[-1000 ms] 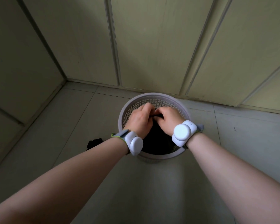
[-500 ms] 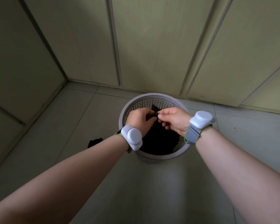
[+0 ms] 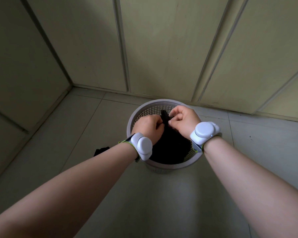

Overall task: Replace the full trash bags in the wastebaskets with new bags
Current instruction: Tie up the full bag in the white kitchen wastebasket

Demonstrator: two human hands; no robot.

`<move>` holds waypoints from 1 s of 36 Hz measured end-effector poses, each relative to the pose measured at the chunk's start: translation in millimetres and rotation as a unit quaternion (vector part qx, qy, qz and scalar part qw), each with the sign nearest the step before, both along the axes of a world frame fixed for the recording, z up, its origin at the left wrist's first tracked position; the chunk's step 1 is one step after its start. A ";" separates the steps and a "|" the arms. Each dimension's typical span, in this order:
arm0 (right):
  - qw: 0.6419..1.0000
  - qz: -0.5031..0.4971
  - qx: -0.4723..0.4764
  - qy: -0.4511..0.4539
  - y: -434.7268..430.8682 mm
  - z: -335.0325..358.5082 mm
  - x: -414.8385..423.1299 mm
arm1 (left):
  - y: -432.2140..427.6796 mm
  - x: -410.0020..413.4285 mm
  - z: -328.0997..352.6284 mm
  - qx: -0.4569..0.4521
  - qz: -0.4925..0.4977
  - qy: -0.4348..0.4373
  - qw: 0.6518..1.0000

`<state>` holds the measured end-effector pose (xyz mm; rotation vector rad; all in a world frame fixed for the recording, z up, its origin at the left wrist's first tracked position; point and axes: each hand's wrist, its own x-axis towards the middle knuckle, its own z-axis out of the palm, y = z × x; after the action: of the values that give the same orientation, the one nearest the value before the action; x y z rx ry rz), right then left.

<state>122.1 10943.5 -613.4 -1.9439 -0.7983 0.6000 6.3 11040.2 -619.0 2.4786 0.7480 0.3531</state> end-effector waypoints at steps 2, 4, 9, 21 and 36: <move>1.000 0.007 -0.002 -0.023 -0.4 0.0 0.4 | 2.3 -0.1 0.5 0.024 -0.024 -0.007 0.999; 0.999 0.015 -0.008 -0.049 -1.6 0.3 1.6 | 7.4 -0.7 0.4 0.051 -0.051 -0.014 0.997; 0.994 0.011 -0.035 -0.104 -6.8 1.3 10.6 | 21.0 -5.1 -2.7 0.101 -0.086 0.014 0.991; 0.987 0.000 -0.102 -0.126 -16.7 -22.7 14.8 | 23.1 -8.9 -13.0 0.212 -0.109 0.119 0.964; 0.929 0.112 -0.149 -0.321 -1.9 -9.5 -2.8 | 23.3 -6.9 -12.7 0.133 -0.076 0.028 0.988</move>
<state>119.4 10941.6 -622.9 -2.3868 -1.4173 0.2052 -0.6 11063.6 -631.7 2.7874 0.5595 0.3467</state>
